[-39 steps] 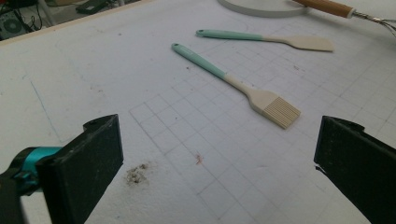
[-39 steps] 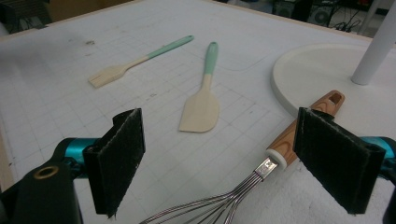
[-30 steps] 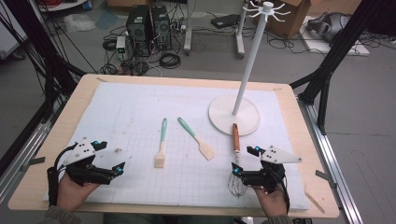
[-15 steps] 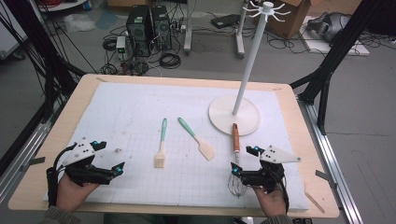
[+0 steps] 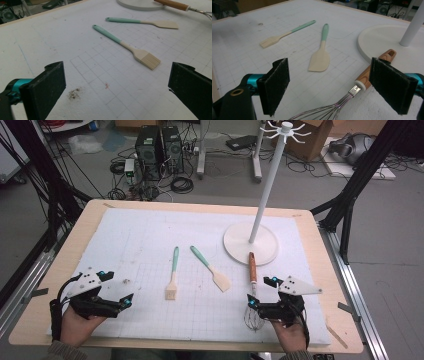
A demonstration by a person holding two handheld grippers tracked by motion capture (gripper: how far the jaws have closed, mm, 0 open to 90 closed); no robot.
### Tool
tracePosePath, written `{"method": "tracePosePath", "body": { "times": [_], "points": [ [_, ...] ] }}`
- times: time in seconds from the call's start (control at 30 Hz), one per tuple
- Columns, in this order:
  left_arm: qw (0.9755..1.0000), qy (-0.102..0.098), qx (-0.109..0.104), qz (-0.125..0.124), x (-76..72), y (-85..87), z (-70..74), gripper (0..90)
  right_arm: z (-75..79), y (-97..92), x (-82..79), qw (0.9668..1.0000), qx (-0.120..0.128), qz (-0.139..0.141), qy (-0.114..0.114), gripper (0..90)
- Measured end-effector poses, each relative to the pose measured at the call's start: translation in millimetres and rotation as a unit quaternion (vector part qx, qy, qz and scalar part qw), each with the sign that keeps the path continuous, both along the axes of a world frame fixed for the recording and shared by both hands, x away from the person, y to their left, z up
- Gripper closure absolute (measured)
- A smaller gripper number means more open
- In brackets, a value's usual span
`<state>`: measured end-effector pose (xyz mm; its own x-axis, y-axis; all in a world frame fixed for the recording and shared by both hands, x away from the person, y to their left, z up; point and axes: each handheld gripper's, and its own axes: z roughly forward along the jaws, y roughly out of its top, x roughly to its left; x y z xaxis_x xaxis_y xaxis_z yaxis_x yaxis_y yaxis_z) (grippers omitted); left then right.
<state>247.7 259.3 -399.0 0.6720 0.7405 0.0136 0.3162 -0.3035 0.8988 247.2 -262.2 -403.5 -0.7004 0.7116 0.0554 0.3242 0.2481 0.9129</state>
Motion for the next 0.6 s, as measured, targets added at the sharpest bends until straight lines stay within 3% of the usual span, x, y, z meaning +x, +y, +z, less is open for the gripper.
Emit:
{"method": "tracePosePath", "body": {
  "times": [0.6],
  "points": [
    [1.0,0.0,0.0,-0.003,-0.3,-0.3,-0.1,1.7,-0.5,-0.7,0.5,1.0,0.0,-0.002,0.001,15.9]
  ]
}}
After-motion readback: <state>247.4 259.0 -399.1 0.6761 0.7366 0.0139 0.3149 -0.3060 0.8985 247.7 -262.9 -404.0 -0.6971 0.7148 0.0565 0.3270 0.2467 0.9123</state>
